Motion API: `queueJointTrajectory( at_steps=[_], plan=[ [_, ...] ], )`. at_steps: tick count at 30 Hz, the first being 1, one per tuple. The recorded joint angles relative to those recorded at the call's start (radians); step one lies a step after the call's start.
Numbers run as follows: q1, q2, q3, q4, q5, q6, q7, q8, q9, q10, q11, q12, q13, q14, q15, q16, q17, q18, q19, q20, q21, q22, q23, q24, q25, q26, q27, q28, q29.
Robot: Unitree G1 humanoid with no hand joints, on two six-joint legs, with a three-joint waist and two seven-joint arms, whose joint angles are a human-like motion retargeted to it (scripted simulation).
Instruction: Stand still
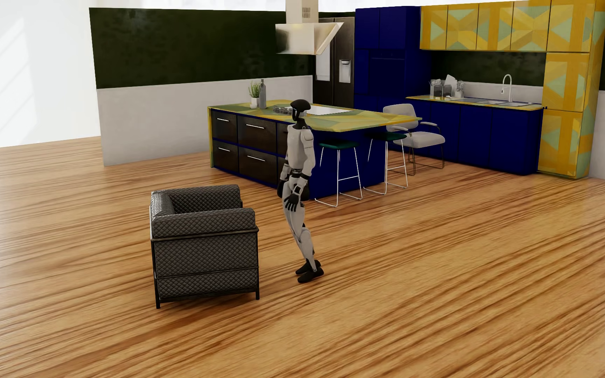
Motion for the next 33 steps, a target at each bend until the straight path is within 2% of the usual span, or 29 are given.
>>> queueJointTrajectory(
  at_steps=[15,24,25,33],
  plan=[
    [0.017,-0.004,0.020,0.000,-0.005,0.004,0.000,0.000,-0.019,-0.022,0.006,0.005,0.007,-0.003,-0.003,-0.008,-0.001,0.000,0.000,0.015,-0.002,-0.003,-0.004,0.000,0.000,0.000,0.000,0.000,0.000],
    [0.013,-0.008,0.018,0.001,-0.006,0.018,0.000,0.000,-0.020,-0.021,0.007,0.009,0.018,0.000,-0.002,-0.012,-0.003,0.000,0.000,0.007,-0.021,-0.007,-0.002,0.000,0.000,0.000,0.000,0.000,0.000],
    [0.028,0.011,0.019,-0.001,-0.008,0.016,0.000,0.000,-0.012,-0.024,-0.004,0.008,0.019,-0.001,0.000,-0.011,-0.009,0.000,0.000,-0.008,0.004,-0.004,-0.011,0.000,0.000,0.000,0.000,0.000,0.000],
    [0.013,-0.004,0.015,0.002,-0.008,0.028,0.000,0.000,-0.014,-0.020,0.002,0.005,0.017,0.009,0.000,-0.010,-0.013,0.000,0.000,0.020,-0.030,-0.004,0.007,0.000,0.000,0.000,0.000,0.000,0.000]
  ],
)
